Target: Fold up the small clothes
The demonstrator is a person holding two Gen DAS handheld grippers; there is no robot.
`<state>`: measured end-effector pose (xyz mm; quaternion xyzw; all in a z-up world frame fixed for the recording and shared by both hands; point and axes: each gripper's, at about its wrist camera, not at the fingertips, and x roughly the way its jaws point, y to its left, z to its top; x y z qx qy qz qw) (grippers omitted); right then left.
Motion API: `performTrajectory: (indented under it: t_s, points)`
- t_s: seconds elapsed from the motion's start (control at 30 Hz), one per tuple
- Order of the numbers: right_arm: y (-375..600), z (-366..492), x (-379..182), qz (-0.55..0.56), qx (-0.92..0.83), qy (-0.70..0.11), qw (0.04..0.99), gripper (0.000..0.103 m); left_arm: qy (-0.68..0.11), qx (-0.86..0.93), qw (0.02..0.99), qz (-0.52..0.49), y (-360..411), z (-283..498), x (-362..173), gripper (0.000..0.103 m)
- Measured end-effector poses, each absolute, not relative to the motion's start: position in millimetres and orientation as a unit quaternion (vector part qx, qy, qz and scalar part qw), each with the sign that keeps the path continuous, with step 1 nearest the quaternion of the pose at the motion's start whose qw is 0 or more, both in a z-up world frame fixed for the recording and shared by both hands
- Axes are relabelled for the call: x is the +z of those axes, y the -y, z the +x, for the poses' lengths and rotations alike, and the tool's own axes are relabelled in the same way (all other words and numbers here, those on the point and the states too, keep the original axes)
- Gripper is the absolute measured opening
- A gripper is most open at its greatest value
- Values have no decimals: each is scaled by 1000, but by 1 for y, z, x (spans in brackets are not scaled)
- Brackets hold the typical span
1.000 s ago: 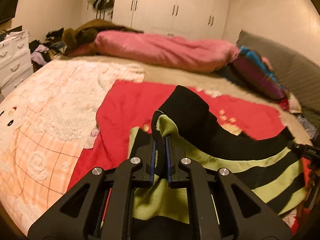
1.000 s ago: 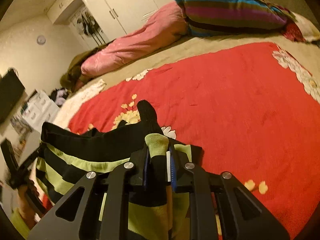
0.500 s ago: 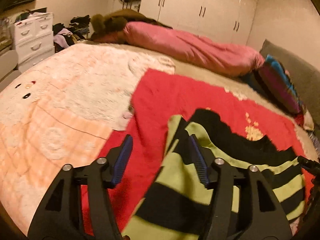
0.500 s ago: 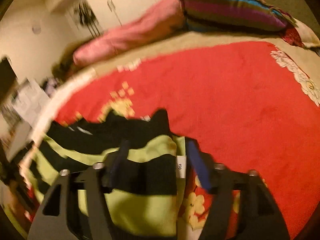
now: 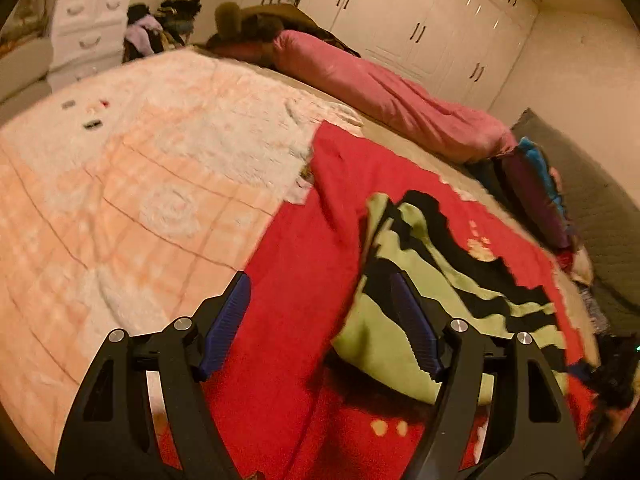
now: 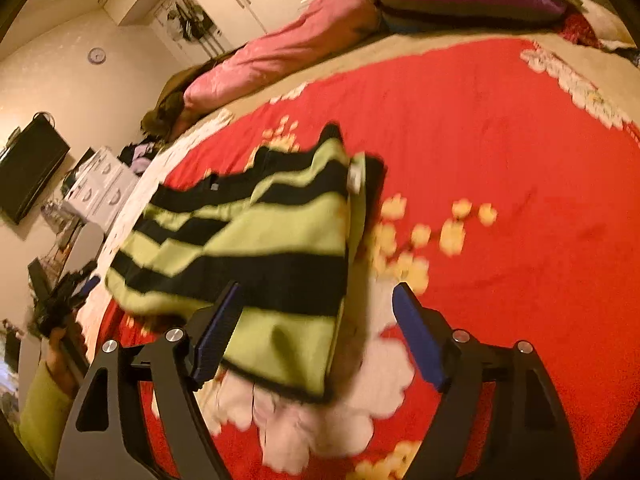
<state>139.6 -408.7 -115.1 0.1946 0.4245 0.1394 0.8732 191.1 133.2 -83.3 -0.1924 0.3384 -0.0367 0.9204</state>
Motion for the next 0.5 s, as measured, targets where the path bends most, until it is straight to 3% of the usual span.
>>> performTrajectory:
  t_s: [0.1,0.23,0.33,0.47,0.5]
  points:
    - [400,131,-121,173,149,-437,870,76,-350,-54,917,-184,-124,194,-91,66]
    - [392,122,-129,160,152,-447,867,76,-384,-72,908,-152,-103,206,-108,74]
    - [390,121,-134,163,155,-451,864,76,-401,-84,901,-145,-93,211,-118,72]
    - [385,121,-135,159,162,-452,863,76,-397,-81,907,-117,-80,213,-113,4]
    - [385,123,-134,159,165,-452,862,68,-388,-78,911,-118,-81,212,-108,4]
